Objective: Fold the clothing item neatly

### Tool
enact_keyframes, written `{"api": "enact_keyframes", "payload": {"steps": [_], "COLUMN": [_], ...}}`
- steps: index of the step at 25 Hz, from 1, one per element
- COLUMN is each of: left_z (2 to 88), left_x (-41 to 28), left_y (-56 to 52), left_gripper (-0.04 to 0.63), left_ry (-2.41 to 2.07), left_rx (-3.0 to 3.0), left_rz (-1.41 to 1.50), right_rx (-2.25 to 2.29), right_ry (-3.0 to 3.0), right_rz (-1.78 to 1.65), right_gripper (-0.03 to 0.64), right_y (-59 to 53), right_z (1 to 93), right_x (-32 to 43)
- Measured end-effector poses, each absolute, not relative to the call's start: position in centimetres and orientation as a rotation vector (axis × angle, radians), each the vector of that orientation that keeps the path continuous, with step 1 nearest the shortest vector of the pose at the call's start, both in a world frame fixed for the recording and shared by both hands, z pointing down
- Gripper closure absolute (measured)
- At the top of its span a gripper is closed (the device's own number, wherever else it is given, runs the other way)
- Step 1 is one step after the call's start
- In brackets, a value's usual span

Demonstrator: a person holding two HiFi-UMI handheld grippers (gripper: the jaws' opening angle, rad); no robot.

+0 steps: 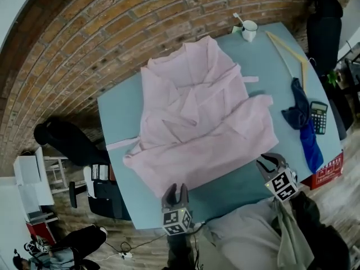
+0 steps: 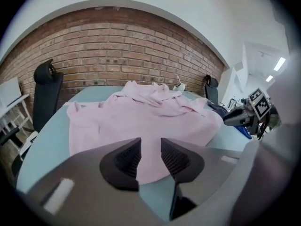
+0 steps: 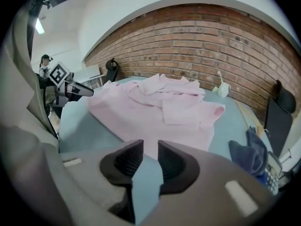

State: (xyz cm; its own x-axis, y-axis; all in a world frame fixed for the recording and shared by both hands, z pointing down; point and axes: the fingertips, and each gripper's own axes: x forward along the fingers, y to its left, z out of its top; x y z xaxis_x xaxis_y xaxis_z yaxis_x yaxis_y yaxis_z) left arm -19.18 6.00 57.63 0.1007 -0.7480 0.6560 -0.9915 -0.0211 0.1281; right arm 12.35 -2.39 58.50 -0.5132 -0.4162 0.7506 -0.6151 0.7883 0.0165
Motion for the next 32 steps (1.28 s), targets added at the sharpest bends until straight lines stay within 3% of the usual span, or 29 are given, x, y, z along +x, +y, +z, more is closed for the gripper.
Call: {"api": "enact_keyframes", "payload": {"steps": [3,9,14,17,18,19,21,25,26,27,32], "left_z": [58.4,61.0,62.9,62.6,62.5,62.4,62.2,63.3,63.6,63.7,63.0], "left_x": [-17.5,-16.5,-17.4,-18.5,-18.9,-19.3,-20.2,-20.5,-20.8,-21.0,-21.0], "left_y": [8.6,11.2,10.4,9.4,9.2,9.1,9.0,9.0,8.9,8.7,9.3], "left_gripper": [0.413,0.335,0.283,0.159,0.147,0.151,0.285,0.354,0.496,0.573,0.578], "left_ry": [-1.727,-1.591,-1.45,-1.44,-1.44,-1.444,-1.449,-1.349,-1.36,-1.383,-1.413], "left_rx": [1.831,2.076,2.195,2.238,2.245,2.251,2.278,2.416,2.412,2.395,2.285], "left_rz": [0.704,1.457,1.393,1.335,1.346,1.38,1.485,1.714,1.817,1.884,1.544], "right_rx": [0.637,0.398,0.36,0.405,0.408,0.405,0.395,0.438,0.456,0.472,0.464], "right_ry": [-2.143,-1.867,-1.808,-1.793,-1.781,-1.77,-1.755,-1.798,-1.819,-1.835,-1.848], "right_rz": [0.166,-0.506,-0.571,-0.589,-0.6,-0.605,-0.597,-0.474,-0.436,-0.41,-0.37], "right_gripper": [0.487,0.456,0.462,0.463,0.463,0.47,0.472,0.534,0.559,0.577,0.591], "right_y": [-1.2,-1.0,-2.1,-3.7,-4.2,-4.4,-4.4,-4.4,-4.3,-4.3,-3.7], "right_z": [59.9,62.7,64.2,64.0,64.1,64.2,64.5,64.9,65.0,65.1,64.1], "right_x": [12.8,12.8,11.5,10.9,10.7,10.5,10.4,10.5,10.5,10.5,10.6]}}
